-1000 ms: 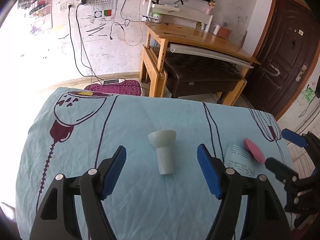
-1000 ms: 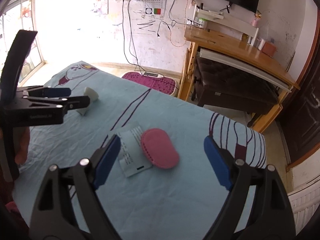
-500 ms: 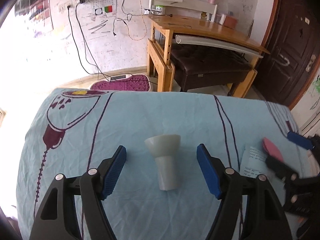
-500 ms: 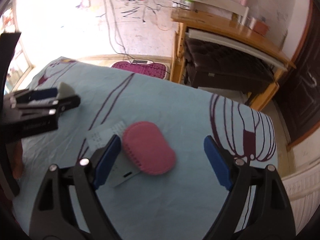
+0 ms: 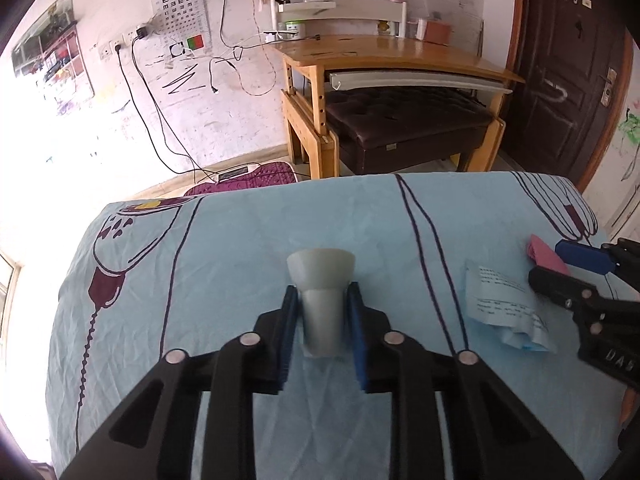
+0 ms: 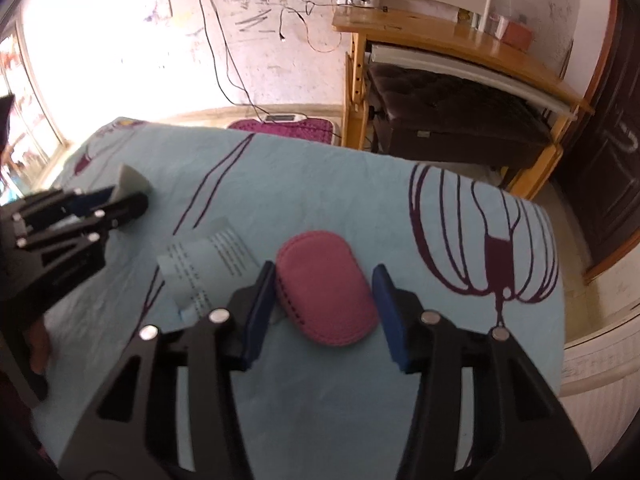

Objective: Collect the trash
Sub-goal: 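Grasp the grey cup with the left tool while the right tool grasps the pink oval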

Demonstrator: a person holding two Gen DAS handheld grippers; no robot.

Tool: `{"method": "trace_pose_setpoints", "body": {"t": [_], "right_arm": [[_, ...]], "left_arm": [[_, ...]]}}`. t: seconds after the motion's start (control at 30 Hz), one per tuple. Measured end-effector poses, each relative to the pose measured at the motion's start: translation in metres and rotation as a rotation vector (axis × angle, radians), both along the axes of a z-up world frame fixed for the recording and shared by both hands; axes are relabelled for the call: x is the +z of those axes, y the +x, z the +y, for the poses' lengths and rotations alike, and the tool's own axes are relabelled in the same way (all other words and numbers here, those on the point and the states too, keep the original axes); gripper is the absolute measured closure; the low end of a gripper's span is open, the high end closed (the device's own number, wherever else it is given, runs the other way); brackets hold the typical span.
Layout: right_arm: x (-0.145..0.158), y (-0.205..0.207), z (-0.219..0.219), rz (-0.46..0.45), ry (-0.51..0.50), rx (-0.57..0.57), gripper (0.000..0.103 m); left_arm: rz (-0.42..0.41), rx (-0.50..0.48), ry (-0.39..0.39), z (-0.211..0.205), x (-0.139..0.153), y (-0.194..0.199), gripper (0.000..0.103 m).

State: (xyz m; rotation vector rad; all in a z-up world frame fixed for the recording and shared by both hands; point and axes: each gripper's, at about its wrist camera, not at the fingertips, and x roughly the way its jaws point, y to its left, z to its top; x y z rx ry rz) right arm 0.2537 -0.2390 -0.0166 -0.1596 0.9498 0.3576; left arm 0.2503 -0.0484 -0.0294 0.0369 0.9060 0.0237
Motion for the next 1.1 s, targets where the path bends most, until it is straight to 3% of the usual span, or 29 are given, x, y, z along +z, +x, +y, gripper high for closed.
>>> {"method": "trace_pose_setpoints", "body": {"t": [0.23,0.4,0.53,0.77,0.9,1.0,1.1], "right_arm": [[0.006,-0.001,-0.03,0.047,0.213,-0.012,0.065],[0.009,-0.003,-0.036,0.041,0.235,-0.018,0.072],[0.011,-0.004,-0.042,0.072,0.33,0.009,0.075],[0.009,-0.002,-0.047,0.057,0.257,-0.035,0.075],[0.008,-0.001,-0.065,0.084,0.363,-0.051,0.076],[0.008,0.002,-0.079,0.09,0.424,-0.074,0.085],[0.008,0.002,-0.093,0.091,0.483,-0.099,0.088]], "left_arm": [[-0.004,0.006,-0.059,0.009,-0.001,-0.004,0.084],[-0.003,0.009,-0.089,0.014,0.0,-0.008,0.084],[0.0,0.002,-0.111,0.018,0.0,-0.008,0.084],[0.001,-0.007,-0.101,0.02,-0.001,-0.008,0.084],[0.003,-0.008,-0.112,0.022,0.0,-0.007,0.084],[0.003,-0.008,-0.114,0.023,0.0,-0.007,0.084],[0.008,-0.007,-0.124,0.023,0.0,-0.007,0.084]]}}
